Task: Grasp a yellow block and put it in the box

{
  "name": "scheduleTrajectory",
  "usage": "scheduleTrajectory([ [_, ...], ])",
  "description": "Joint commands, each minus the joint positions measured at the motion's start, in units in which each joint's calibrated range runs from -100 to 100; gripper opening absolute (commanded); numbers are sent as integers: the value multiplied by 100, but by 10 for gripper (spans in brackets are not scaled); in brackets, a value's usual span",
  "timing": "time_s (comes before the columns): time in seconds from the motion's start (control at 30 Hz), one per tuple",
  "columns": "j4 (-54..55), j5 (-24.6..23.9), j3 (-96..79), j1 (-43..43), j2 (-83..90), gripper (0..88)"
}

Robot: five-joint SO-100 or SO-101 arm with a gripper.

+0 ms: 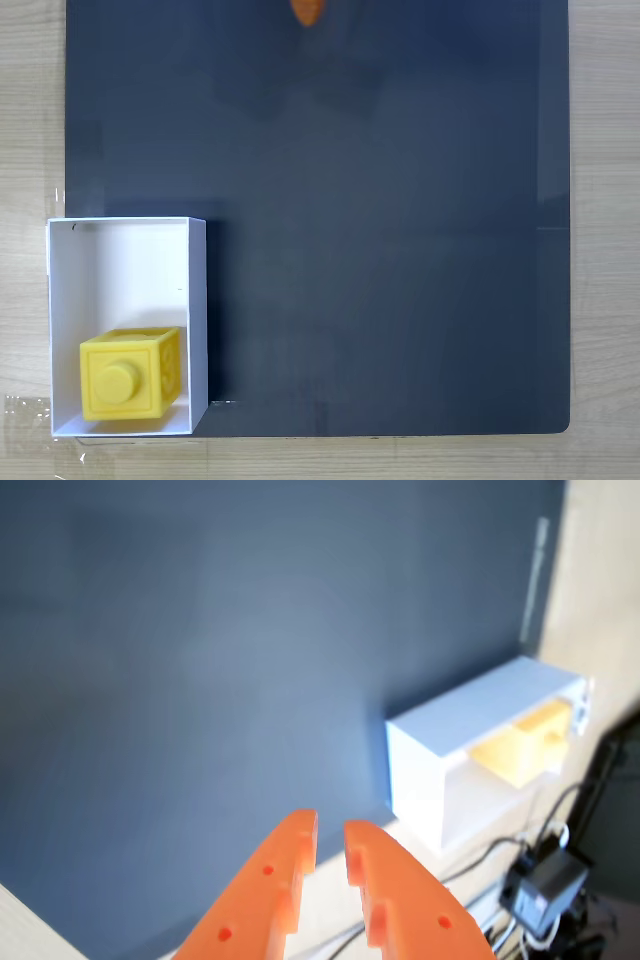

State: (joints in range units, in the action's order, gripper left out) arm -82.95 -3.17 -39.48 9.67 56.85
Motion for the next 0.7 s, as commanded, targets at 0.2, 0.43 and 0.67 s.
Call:
scheduleTrajectory([
  [0.2,1166,18,-4623,-462,3722,36],
  [0.43,1175,2,-5293,-471,4197,36],
  [0.67,1175,2,-5293,-454,4205,36],
])
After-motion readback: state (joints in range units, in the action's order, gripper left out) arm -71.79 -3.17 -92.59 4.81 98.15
